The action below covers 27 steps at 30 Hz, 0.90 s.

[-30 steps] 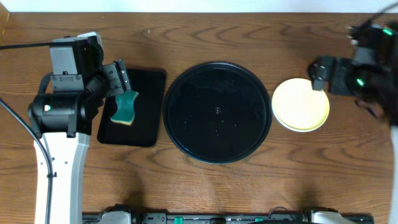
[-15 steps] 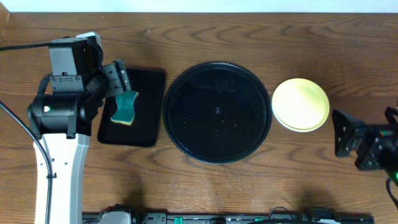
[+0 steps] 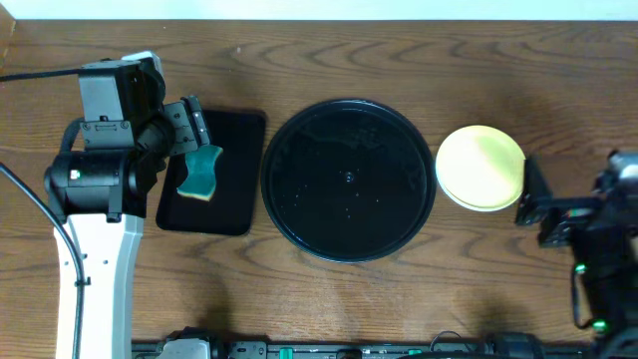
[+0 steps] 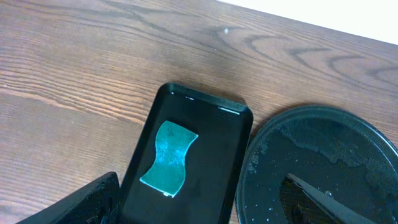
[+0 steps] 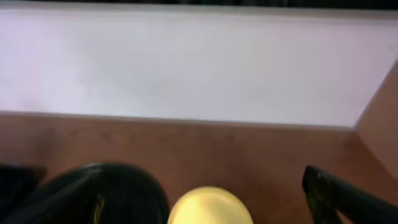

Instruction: Clean dirty plates on tray and stack at the side

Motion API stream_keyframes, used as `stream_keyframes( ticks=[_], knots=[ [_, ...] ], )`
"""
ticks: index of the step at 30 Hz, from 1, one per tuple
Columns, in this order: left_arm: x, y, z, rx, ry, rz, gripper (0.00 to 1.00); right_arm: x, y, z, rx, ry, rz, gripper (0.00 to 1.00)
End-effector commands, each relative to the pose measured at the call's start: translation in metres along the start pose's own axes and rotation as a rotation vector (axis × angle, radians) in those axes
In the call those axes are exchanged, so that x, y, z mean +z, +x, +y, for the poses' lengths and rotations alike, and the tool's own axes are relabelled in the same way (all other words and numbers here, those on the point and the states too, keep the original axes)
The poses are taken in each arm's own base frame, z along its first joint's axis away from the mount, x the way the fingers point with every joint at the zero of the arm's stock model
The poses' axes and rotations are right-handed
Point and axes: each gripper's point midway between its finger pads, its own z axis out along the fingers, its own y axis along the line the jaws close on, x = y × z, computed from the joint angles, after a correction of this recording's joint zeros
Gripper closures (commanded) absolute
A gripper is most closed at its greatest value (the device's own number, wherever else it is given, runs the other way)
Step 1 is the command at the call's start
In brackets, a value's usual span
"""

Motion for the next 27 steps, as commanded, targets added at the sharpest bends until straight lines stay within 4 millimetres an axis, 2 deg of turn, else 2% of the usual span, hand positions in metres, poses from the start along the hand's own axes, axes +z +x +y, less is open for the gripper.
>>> stream_keyframes(
  ticks=[1, 6, 12, 18, 22, 25, 27],
  knots=[
    [-0.003, -0.003, 0.001, -0.004, -0.005, -0.012, 0.17, 0.007, 0.038, 0.009, -0.034, -0.045, -0.060, 0.01],
    [-0.003, -0.003, 0.001, -0.004, -0.005, -0.012, 0.17, 0.016, 0.089, 0.022, -0.040, -0.112, -0.174, 0.01],
    [-0.003, -0.003, 0.001, -0.004, -0.005, -0.011, 0.18, 0.026, 0.145, 0.024, 0.019, -0.121, -0.229, 0.01],
    [-0.003, -0.003, 0.001, -0.004, -0.005, -0.011, 0.17, 0.037, 0.176, 0.026, 0.044, -0.133, -0.234, 0.01],
    [-0.003, -0.003, 0.001, -0.004, -0.005, -0.011, 0.17, 0.039, 0.189, 0.026, 0.054, -0.133, -0.180, 0.01],
    [-0.003, -0.003, 0.001, -0.004, -0.005, -0.011, 0.17, 0.042, 0.210, 0.027, 0.067, -0.133, -0.094, 0.01],
    [-0.003, -0.003, 0.001, -0.004, -0.005, -0.011, 0.17, 0.043, 0.210, 0.027, 0.067, -0.133, -0.092, 0.01]
  ],
)
